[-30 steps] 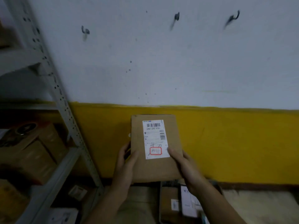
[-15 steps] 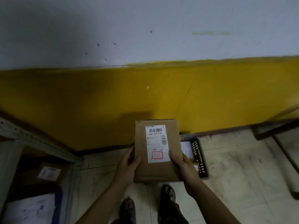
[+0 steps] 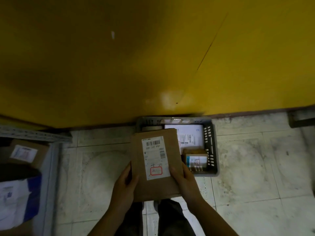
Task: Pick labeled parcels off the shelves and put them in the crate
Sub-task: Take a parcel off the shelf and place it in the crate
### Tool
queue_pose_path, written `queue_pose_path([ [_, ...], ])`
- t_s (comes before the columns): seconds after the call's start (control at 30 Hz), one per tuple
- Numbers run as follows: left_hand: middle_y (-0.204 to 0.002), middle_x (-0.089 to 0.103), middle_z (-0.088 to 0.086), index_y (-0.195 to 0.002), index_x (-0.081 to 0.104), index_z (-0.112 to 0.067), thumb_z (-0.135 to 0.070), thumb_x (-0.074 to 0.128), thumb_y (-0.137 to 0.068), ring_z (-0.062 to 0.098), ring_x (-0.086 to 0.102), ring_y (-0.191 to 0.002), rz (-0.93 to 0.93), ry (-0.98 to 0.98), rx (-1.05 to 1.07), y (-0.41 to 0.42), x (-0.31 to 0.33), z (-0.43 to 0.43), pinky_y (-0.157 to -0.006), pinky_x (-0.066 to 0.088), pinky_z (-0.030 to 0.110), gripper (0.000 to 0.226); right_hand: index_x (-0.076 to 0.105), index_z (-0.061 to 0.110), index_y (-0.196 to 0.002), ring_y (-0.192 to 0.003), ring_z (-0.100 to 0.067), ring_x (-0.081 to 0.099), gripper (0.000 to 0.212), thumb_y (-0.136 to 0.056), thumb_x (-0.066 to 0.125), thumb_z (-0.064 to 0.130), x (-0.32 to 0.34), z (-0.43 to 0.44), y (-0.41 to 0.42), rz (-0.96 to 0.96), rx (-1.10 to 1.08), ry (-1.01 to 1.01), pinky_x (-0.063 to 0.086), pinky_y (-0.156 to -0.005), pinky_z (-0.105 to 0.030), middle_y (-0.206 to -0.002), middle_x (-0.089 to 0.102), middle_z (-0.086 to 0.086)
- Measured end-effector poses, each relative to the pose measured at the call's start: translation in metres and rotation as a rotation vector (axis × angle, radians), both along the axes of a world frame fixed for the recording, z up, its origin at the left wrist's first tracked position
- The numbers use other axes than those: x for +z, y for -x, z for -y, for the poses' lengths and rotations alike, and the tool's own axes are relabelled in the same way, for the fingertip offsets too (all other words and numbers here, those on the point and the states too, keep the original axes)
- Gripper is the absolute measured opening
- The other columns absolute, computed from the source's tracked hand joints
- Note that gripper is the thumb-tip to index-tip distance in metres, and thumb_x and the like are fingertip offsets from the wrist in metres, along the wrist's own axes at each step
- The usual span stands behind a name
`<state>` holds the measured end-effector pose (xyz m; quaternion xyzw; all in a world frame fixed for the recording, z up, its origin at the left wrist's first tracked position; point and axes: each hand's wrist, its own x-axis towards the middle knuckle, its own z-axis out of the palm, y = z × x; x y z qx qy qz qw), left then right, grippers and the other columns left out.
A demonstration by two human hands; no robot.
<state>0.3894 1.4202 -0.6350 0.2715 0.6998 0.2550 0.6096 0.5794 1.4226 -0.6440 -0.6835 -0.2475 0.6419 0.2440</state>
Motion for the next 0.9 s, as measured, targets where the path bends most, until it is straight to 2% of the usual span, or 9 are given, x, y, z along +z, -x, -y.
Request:
queue_pose_path([
  [0.13, -0.122, 0.054, -0.016, -0.128, 0.041, -0.043, -0.022, 0.052, -0.097, 0.001, 0.053, -0.102, -0.059, 0.058, -0.061, -0.006, -0.080, -0.006, -0.078, 0.042, 0.010, 0.039, 0.043, 0.033, -0.141, -0.102, -0.007, 0.063, 0.052, -0.092, 0.057, 0.041, -0.079, -0.002, -0.005, 0.044, -0.012, 0.073, 0.053, -0.073, -0.018, -0.125, 0.062, 0.006],
  [0.27, -0.116, 0.057, -0.019, -0.115, 0.042, -0.053, -0.021, 0.050, -0.099, -0.005, 0.054, -0.097, -0.080, 0.064, -0.112, -0.006, -0.142, -0.020, -0.075, 0.042, 0.015, 0.037, 0.047, 0.036, -0.135, -0.099, -0.010, 0.066, 0.046, -0.091, 0.057, 0.043, -0.143, -0.012, -0.005, 0.030, -0.022, 0.089, 0.054, -0.071, -0.021, -0.120, 0.065, 0.005],
  [0.37, -0.105, 0.053, -0.032, -0.123, 0.043, -0.051, -0.023, 0.046, -0.101, -0.012, 0.050, -0.092, -0.151, 0.019, -0.156, -0.008, -0.180, -0.035, -0.073, 0.040, 0.013, 0.036, 0.050, 0.032, -0.134, -0.099, -0.012, 0.068, 0.043, -0.092, 0.058, 0.039, -0.187, -0.025, -0.005, -0.003, -0.042, 0.068, 0.057, -0.078, -0.028, -0.118, 0.067, 0.005],
  [0.43, -0.111, 0.053, -0.028, -0.135, 0.041, -0.042, -0.028, 0.045, -0.101, -0.002, 0.054, -0.102, -0.222, -0.022, -0.204, -0.009, -0.209, -0.043, -0.076, 0.042, 0.014, 0.037, 0.050, 0.030, -0.135, -0.102, -0.014, 0.067, 0.044, -0.092, 0.058, 0.039, -0.217, -0.035, -0.004, -0.013, -0.058, 0.061, 0.057, -0.081, -0.031, -0.119, 0.066, 0.004],
  [0.5, -0.131, 0.049, -0.020, -0.143, 0.033, -0.037, -0.027, 0.048, -0.100, 0.006, 0.049, -0.120, -0.277, -0.048, -0.236, -0.009, -0.234, -0.046, -0.091, 0.048, 0.026, 0.047, 0.051, 0.032, -0.133, -0.104, -0.016, 0.066, 0.040, -0.094, 0.057, 0.039, -0.242, -0.045, -0.002, -0.021, -0.044, 0.063, 0.057, -0.083, -0.032, -0.118, 0.065, 0.005],
  [0.57, -0.153, 0.031, -0.008, -0.151, 0.018, -0.036, -0.023, 0.051, -0.097, 0.013, 0.035, -0.137, -0.372, -0.103, -0.313, -0.010, -0.247, -0.049, -0.106, 0.040, 0.036, 0.065, 0.050, 0.036, -0.126, -0.106, -0.018, 0.065, 0.031, -0.095, 0.055, 0.039, -0.258, -0.056, 0.000, -0.025, -0.023, 0.059, 0.056, -0.087, -0.035, -0.118, 0.065, 0.004],
  [0.63, -0.161, 0.010, -0.003, -0.154, 0.007, -0.029, -0.019, 0.053, -0.096, 0.017, 0.019, -0.145, -0.521, -0.186, -0.489, -0.013, -0.265, -0.052, -0.106, 0.033, 0.033, 0.075, 0.049, 0.036, -0.124, -0.107, -0.021, 0.064, 0.029, -0.096, 0.054, 0.039, -0.278, -0.064, 0.000, -0.024, -0.022, 0.068, 0.056, -0.090, -0.039, -0.120, 0.064, 0.002],
  [0.73, -0.163, 0.006, 0.006, -0.154, 0.019, -0.016, -0.016, 0.053, -0.095, 0.025, 0.004, -0.149, -0.705, -0.343, -0.804, -0.012, -0.289, -0.056, -0.112, 0.027, 0.040, 0.068, 0.049, 0.035, -0.124, -0.106, -0.021, 0.064, 0.028, -0.096, 0.054, 0.040, -0.300, -0.068, -0.001, -0.036, -0.034, 0.088, 0.056, -0.090, -0.039, -0.119, 0.064, 0.001],
  [0.9, -0.158, 0.019, 0.020, -0.148, 0.030, -0.005, -0.018, 0.052, -0.090, 0.035, 0.015, -0.145, -0.778, -0.372, -1.060, -0.013, -0.320, -0.062, -0.104, 0.041, 0.050, 0.064, 0.050, 0.033, -0.124, -0.096, -0.010, 0.065, 0.026, -0.099, 0.051, 0.036, -0.327, -0.072, -0.002, -0.053, -0.034, 0.110, 0.057, -0.069, -0.018, -0.109, 0.065, 0.008],
])
